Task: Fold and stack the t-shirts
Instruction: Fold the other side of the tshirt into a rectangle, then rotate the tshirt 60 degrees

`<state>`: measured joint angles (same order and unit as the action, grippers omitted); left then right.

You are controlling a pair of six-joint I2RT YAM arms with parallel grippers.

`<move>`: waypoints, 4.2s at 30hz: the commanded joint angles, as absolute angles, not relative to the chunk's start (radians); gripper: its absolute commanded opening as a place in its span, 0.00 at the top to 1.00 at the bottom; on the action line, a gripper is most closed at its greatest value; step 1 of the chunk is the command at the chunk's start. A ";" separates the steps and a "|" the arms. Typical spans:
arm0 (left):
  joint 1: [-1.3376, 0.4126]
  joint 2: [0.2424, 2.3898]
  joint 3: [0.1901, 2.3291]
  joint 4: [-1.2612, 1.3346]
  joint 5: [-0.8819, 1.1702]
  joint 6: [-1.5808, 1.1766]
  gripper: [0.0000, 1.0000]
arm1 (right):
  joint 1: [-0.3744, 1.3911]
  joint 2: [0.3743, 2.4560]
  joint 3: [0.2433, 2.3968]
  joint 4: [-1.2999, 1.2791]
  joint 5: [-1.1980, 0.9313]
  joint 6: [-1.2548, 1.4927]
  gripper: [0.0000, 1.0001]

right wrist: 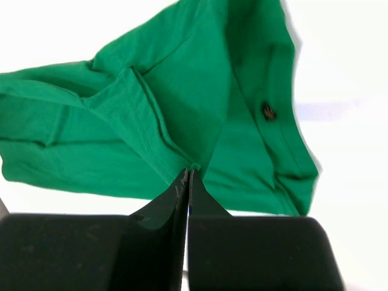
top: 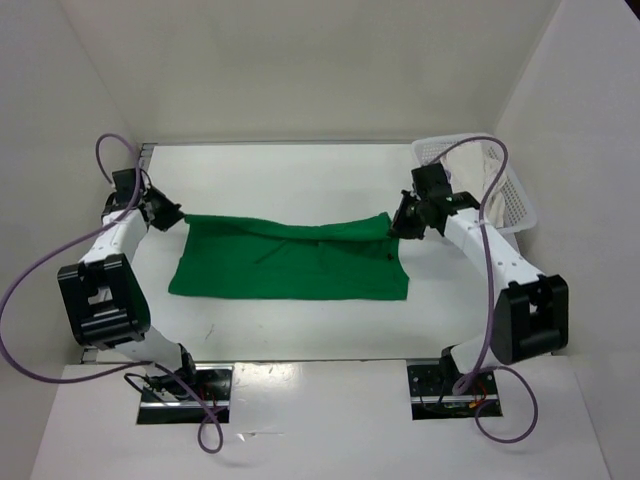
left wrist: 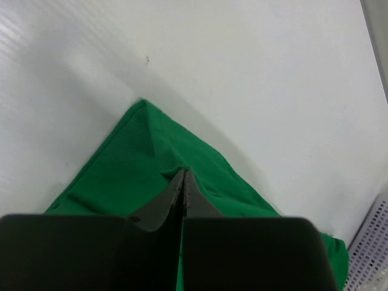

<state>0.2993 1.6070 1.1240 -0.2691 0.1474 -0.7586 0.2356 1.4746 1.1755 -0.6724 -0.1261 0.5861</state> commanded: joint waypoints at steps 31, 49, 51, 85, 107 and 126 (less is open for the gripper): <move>0.092 1.417 0.911 -0.212 0.141 -0.861 0.69 | 0.468 1.564 1.184 -0.471 -0.077 0.680 1.00; 0.158 1.540 0.765 -0.175 0.259 -0.833 0.69 | 0.538 1.899 1.321 -0.460 0.061 0.623 0.65; 0.167 1.531 0.755 -0.175 0.259 -0.833 0.69 | 0.548 1.899 1.330 -0.471 0.061 0.614 0.65; 0.176 1.488 0.814 -0.178 0.296 -0.851 0.68 | 0.739 1.648 1.117 -0.629 -0.370 0.733 0.66; 0.057 1.568 0.815 -0.155 0.308 -0.837 0.68 | 0.492 1.874 1.247 -0.477 -0.029 0.718 1.00; 0.094 1.218 0.765 -0.376 0.386 -0.821 0.63 | 0.463 2.946 3.004 -0.922 -0.144 0.727 1.00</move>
<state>0.1261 1.2549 0.7471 -0.2966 0.3462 -0.8406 0.4706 2.7808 2.6541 -0.7048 -0.0853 0.7235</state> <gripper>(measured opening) 0.363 0.001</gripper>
